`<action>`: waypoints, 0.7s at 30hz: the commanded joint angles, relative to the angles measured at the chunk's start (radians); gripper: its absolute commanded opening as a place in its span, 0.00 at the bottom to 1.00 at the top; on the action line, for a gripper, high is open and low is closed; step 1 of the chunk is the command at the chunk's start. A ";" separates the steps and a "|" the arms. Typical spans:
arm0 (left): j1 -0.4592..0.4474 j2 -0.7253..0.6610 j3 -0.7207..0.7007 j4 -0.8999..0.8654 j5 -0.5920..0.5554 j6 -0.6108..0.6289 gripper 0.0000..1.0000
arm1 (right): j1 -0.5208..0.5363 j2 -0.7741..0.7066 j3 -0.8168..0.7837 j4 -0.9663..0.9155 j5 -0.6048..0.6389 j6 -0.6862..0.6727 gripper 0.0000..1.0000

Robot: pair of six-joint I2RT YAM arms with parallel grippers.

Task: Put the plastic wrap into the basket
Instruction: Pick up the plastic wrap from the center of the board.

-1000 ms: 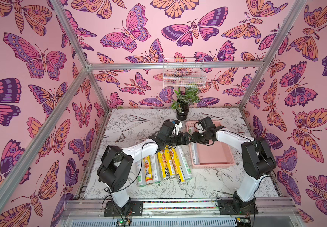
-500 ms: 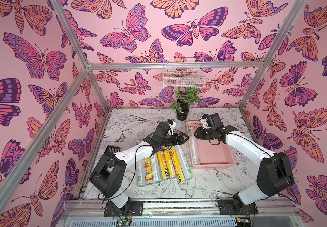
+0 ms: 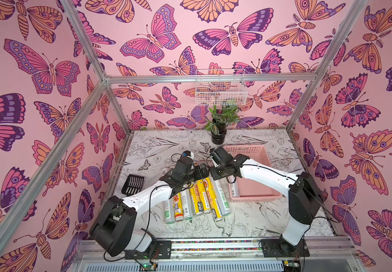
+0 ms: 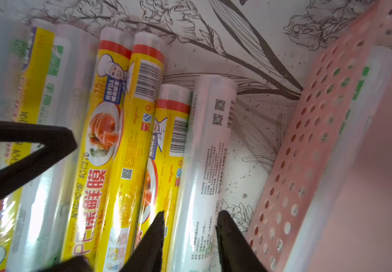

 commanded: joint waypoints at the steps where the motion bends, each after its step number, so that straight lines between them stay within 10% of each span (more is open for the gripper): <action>1: 0.000 -0.041 -0.041 -0.021 -0.066 -0.023 0.92 | 0.010 0.032 0.033 -0.059 0.076 0.010 0.40; 21: 0.003 -0.035 -0.066 -0.025 -0.081 -0.019 0.89 | 0.012 0.165 0.075 -0.096 0.039 0.057 0.46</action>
